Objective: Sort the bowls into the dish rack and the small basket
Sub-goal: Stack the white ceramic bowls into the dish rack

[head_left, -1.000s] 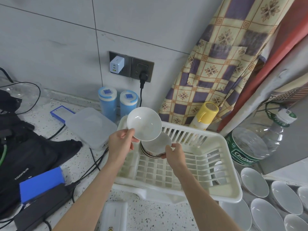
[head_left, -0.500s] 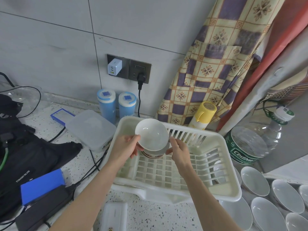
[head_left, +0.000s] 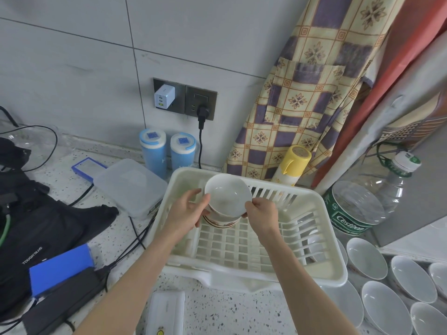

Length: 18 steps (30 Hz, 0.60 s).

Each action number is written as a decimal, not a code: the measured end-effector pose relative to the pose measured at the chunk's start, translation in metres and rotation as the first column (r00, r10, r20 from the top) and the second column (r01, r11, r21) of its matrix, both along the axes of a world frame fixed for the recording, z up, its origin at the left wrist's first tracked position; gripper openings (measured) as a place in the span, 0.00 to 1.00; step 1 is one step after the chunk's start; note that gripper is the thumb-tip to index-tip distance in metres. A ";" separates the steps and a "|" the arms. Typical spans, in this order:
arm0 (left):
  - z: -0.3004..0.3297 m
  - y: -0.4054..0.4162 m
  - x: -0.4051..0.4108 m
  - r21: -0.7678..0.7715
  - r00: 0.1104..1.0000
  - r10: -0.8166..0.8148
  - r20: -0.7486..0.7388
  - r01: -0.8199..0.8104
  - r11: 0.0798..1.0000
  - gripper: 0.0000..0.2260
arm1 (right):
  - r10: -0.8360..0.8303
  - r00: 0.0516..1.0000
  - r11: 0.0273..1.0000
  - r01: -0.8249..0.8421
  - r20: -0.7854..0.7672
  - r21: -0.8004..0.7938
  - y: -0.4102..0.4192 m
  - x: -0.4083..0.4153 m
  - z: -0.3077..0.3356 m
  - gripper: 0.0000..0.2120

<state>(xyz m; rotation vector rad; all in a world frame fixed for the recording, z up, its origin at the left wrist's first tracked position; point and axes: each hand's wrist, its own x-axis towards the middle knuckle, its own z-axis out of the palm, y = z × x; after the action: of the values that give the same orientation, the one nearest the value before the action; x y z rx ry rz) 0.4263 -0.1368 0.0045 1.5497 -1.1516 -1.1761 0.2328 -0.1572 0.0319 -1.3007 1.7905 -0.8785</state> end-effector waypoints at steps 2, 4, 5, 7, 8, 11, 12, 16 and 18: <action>-0.007 0.000 0.003 -0.067 0.997 0.031 0.071 -0.027 0.997 0.24 | -0.025 1.000 0.999 0.025 -0.005 -0.023 0.000 -0.001 -0.002 0.11; -0.013 0.000 0.003 -0.134 0.978 0.051 0.200 -0.024 0.991 0.27 | -0.044 0.999 0.999 0.044 -0.007 -0.029 -0.001 -0.001 -0.003 0.12; -0.014 0.000 0.002 -0.162 0.967 0.055 0.247 -0.014 0.987 0.26 | -0.052 0.999 0.998 0.052 -0.006 -0.027 -0.002 -0.001 -0.003 0.12; -0.014 0.000 0.001 -0.194 0.956 0.050 0.288 0.007 0.981 0.23 | -0.055 0.998 0.998 0.055 -0.009 -0.021 -0.003 -0.001 -0.004 0.12; -0.014 -0.001 0.001 -0.193 0.954 0.044 0.297 0.015 0.981 0.22 | -0.050 0.999 0.999 0.050 -0.014 -0.013 -0.003 -0.001 -0.004 0.13; -0.014 -0.001 0.004 -0.159 0.945 0.014 0.325 0.040 0.986 0.20 | -0.038 0.999 0.999 0.039 -0.020 0.033 -0.004 -0.001 -0.007 0.14; -0.014 -0.001 0.004 -0.148 0.942 0.006 0.337 0.047 0.988 0.19 | -0.033 0.999 0.998 0.034 -0.021 0.051 -0.004 -0.001 -0.008 0.13; -0.013 -0.001 0.002 -0.106 0.912 -0.028 0.410 0.078 0.991 0.20 | -0.008 1.000 0.995 0.011 -0.023 0.101 -0.005 0.002 -0.012 0.11; -0.012 -0.001 0.001 -0.080 0.888 -0.062 0.456 0.110 0.991 0.21 | -0.004 1.000 0.995 0.006 -0.020 0.102 -0.004 0.003 -0.014 0.11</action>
<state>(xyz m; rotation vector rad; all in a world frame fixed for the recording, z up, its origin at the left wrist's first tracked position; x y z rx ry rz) 0.4271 -0.1375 -0.0076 1.7584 -1.5736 -0.8087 0.2356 -0.1617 0.0182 -1.2437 1.8306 -0.7686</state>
